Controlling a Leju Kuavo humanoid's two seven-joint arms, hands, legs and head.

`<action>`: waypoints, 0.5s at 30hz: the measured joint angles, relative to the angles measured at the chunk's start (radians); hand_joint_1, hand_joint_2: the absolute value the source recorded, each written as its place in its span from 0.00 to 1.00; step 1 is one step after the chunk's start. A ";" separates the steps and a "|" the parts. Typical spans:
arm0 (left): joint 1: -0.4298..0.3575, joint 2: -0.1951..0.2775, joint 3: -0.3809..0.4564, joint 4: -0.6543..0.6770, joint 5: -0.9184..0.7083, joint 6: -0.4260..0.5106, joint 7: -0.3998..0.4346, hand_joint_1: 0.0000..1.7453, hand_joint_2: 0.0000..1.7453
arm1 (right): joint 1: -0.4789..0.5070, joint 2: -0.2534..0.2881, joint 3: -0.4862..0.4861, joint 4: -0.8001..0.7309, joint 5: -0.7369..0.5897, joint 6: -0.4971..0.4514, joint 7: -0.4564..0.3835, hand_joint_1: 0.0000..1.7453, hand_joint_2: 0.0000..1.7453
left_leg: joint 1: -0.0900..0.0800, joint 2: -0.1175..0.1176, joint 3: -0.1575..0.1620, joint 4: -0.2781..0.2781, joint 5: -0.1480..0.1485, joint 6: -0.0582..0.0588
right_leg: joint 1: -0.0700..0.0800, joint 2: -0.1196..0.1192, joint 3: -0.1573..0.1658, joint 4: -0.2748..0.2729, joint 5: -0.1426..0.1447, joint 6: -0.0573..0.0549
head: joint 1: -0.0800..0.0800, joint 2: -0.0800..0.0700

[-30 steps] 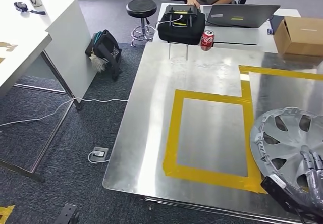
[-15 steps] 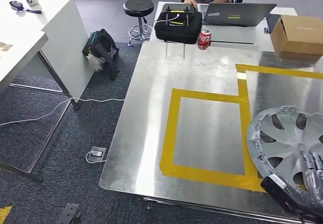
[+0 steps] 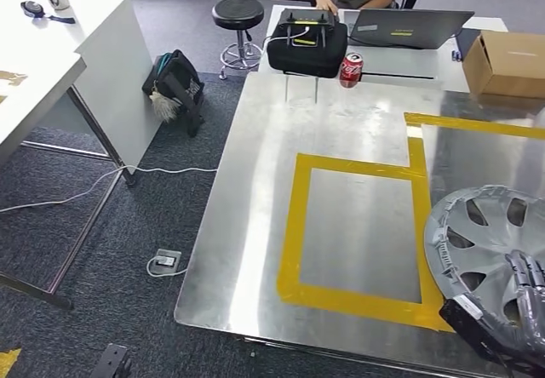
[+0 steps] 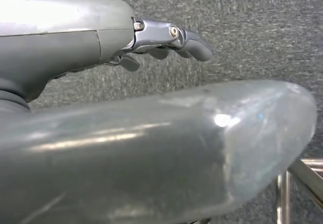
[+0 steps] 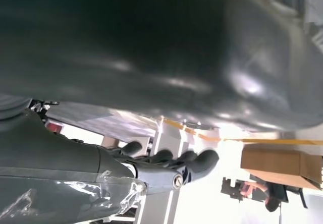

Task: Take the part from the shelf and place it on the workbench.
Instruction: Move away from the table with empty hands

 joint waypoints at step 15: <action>-0.001 -0.001 0.003 0.000 0.019 0.005 -0.020 0.00 0.00 | 0.001 0.010 0.000 -0.008 -0.036 -0.031 -0.038 0.00 0.00 | 0.004 0.002 -0.035 0.025 0.024 -0.023 | -0.003 0.000 0.004 -0.003 -0.009 -0.014 | -0.003 0.000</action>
